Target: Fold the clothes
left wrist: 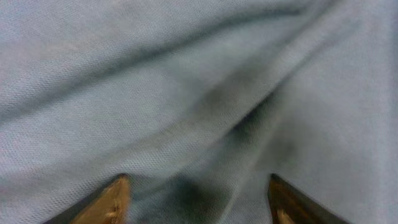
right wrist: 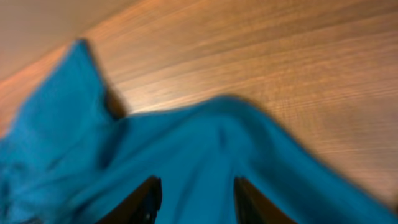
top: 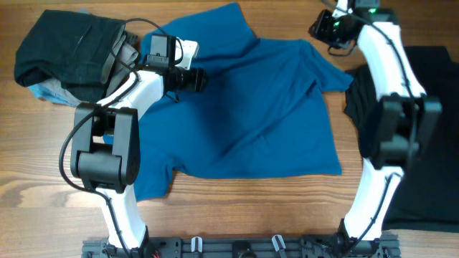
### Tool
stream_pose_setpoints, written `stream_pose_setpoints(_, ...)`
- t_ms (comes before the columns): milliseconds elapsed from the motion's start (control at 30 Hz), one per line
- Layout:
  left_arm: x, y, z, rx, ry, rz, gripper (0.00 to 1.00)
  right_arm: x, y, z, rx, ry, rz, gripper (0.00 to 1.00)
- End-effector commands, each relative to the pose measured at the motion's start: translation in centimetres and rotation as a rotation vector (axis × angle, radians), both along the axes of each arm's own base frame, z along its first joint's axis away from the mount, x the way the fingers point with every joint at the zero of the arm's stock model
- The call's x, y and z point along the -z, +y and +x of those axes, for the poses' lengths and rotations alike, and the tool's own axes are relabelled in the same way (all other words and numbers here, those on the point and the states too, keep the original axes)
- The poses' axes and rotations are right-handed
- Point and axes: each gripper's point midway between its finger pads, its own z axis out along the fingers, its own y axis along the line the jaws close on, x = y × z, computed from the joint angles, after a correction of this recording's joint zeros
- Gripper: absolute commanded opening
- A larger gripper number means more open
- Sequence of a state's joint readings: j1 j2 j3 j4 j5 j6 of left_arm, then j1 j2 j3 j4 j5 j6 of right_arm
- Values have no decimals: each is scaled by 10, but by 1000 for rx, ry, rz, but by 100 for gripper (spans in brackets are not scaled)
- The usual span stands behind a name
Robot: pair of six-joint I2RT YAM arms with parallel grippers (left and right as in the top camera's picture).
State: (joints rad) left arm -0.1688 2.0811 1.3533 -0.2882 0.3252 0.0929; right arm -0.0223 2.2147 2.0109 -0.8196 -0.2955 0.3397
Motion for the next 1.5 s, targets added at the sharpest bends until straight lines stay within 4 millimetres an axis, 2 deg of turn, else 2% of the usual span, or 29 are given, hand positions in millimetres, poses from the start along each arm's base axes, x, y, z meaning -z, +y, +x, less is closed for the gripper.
stream_pose_setpoints(0,-6,30,22,-96,-84,129,59,-43,-5,-64,-1,139,-51,43)
stream_pose_setpoints(67,-3,45,24,-133,-78,150,60,-5,-16,-115,19,382,-114,43)
stream_pose_setpoints(100,-2,51,25,-145,-75,151,61,7,-17,-130,14,451,-117,46)
stream_pose_setpoints(133,-2,58,25,-158,-71,152,57,30,-16,-158,-1,569,-117,58)
stream_pose_setpoints(233,-1,70,26,-181,-62,154,48,82,-15,-205,-30,731,-118,60)
stream_pose_setpoints(267,-1,71,26,-182,-62,154,41,96,-13,-210,-16,742,-104,52)
stream_pose_setpoints(333,-1,71,26,-182,-62,154,25,128,-12,-228,48,783,-85,23)
stream_pose_setpoints(400,-1,71,26,-183,-63,154,21,144,-15,-250,86,845,-95,12)
stream_pose_setpoints(467,-1,76,26,-193,-62,154,20,164,-45,-302,196,988,-235,4)
stream_pose_setpoints(500,-1,79,27,-198,-61,155,21,167,-56,-317,262,1033,-259,4)
stream_pose_setpoints(600,-1,90,28,-220,-60,155,34,157,-84,-329,393,1073,-177,5)
stream_pose_setpoints(667,-2,92,28,-225,-60,155,38,135,-92,-316,395,966,-99,9)
stream_pose_setpoints(733,-6,92,27,-225,-61,155,40,104,-86,-282,288,746,-25,22)
stream_pose_setpoints(800,-14,92,24,-223,-60,151,45,51,-75,-239,175,435,36,61)
stream_pose_setpoints(833,-20,92,22,-222,-61,150,47,28,-72,-224,165,314,56,63)
stream_pose_setpoints(867,-24,90,21,-218,-61,143,49,13,-73,-213,169,229,54,57)
stream_pose_setpoints(900,-28,87,18,-207,-56,128,50,2,-78,-200,214,162,53,45)
stream_pose_setpoints(933,-30,77,14,-172,-42,76,44,0,-81,-178,252,93,72,28)
stream_pose_setpoints(967,-29,61,7,-122,-12,3,28,8,-68,-154,201,32,88,14)
stream_pose_setpoints(1033,-28,50,2,-89,10,-36,17,25,-49,-137,145,26,94,12)
stream_pose_setpoints(1100,-27,42,-2,-71,22,-40,12,53,-24,-120,98,36,100,12)
stream_pose_setpoints(1167,-25,36,-7,-59,40,-38,11,89,5,-101,34,28,107,11)
stream_pose_setpoints(1233,-22,36,-12,-57,63,-35,11,127,19,-92,135,93,180,4)
stream_pose_setpoints(1267,-21,36,-15,-58,76,-34,12,147,26,-87,190,117,220,4)
stream_pose_setpoints(1300,-20,36,-15,-58,80,-34,13,156,31,-83,210,118,240,4)
stream_pose_setpoints(1367,-21,33,-16,-49,81,-45,29,170,55,-68,235,84,311,4)
stream_pose_setpoints(1400,-23,26,-18,-29,83,-72,38,167,74,-60,191,44,345,4)
stream_pose_setpoints(1433,-26,20,-19,-9,84,-103,45,152,100,-50,102,-31,369,4)
stream_pose_setpoints(1467,-27,15,-20,4,81,-114,48,133,125,-44,-16,-103,368,4)
